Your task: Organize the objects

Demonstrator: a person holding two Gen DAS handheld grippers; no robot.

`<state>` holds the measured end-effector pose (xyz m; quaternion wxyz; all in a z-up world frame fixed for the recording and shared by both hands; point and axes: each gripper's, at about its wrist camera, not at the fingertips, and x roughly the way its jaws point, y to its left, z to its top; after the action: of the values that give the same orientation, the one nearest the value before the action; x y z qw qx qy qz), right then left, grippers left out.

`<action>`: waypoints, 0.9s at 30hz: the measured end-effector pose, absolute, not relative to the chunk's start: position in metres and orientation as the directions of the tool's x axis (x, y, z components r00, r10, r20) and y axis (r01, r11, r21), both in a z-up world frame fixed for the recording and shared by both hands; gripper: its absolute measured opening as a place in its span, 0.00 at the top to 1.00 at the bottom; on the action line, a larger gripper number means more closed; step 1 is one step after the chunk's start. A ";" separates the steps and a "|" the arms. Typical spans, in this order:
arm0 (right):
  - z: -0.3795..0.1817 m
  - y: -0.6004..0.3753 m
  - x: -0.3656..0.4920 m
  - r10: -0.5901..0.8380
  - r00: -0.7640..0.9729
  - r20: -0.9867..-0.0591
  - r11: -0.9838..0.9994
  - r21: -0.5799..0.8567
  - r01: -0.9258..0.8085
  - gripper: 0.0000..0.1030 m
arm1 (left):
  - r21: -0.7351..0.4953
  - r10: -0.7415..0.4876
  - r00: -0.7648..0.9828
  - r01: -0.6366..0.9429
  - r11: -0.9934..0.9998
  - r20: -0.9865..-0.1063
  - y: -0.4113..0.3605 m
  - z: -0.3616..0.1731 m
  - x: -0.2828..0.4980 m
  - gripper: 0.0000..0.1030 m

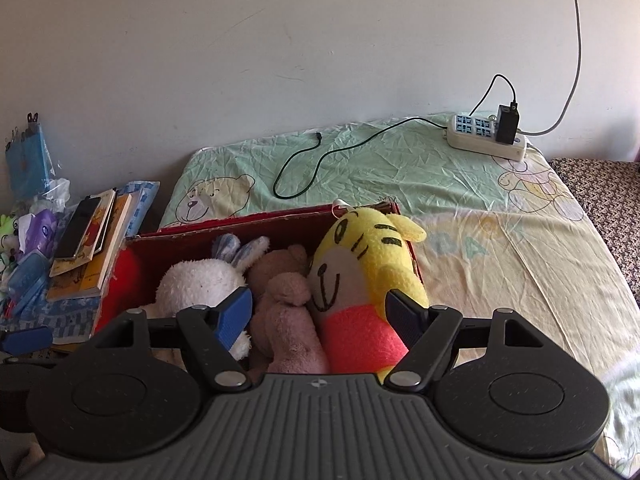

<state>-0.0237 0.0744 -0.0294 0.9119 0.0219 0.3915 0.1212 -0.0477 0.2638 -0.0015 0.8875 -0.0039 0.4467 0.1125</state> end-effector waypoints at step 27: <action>-0.037 0.063 -0.029 0.258 0.639 -0.725 0.966 0.177 -0.190 0.32 | 0.114 0.207 0.575 -0.194 0.974 -0.792 0.252 -0.002 -0.050 0.01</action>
<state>-0.0288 0.0627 -0.0371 0.9042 0.0421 0.4067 0.1237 -0.0495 0.2522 -0.0020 0.8873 0.0073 0.4470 0.1129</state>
